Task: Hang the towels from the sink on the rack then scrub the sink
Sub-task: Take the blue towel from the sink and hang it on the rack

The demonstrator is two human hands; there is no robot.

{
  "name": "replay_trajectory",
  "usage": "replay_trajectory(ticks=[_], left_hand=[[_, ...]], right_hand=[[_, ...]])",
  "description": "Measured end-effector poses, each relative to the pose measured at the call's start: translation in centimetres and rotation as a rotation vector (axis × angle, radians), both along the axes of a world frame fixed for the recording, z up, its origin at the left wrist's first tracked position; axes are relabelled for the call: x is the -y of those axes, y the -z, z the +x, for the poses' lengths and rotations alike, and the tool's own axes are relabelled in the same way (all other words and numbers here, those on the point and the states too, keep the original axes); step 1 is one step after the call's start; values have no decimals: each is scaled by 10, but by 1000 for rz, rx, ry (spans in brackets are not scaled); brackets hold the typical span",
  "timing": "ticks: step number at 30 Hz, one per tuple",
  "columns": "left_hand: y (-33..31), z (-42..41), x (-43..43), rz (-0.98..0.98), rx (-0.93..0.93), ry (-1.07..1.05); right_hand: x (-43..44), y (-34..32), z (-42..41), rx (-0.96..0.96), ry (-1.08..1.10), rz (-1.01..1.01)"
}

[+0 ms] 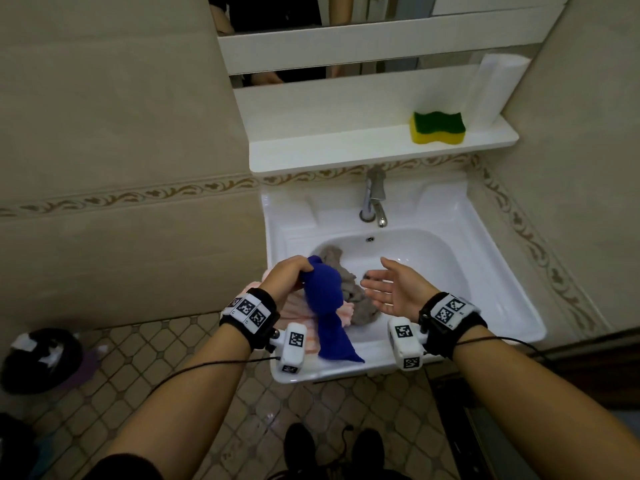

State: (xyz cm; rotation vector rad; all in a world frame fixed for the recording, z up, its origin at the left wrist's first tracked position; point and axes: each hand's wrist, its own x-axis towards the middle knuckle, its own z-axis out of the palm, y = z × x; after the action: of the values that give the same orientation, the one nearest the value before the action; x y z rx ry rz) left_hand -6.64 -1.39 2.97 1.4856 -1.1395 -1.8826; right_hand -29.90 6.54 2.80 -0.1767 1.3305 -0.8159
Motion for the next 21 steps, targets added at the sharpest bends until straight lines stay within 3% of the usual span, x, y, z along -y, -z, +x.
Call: replay_trajectory(ticks=[4, 10, 16, 21], left_hand=[[-48, -11, -4, -132, -188, 87], [-115, -18, -4, -278, -298, 96], [-157, -10, 6, -394, -286, 11], [-173, 9, 15, -441, -211, -5]], right_hand=[[6, -2, 11, 0, -89, -43], [22, -27, 25, -52, -178, -158], [38, -74, 33, -63, -260, -404], [45, -123, 47, -257, -427, -705]])
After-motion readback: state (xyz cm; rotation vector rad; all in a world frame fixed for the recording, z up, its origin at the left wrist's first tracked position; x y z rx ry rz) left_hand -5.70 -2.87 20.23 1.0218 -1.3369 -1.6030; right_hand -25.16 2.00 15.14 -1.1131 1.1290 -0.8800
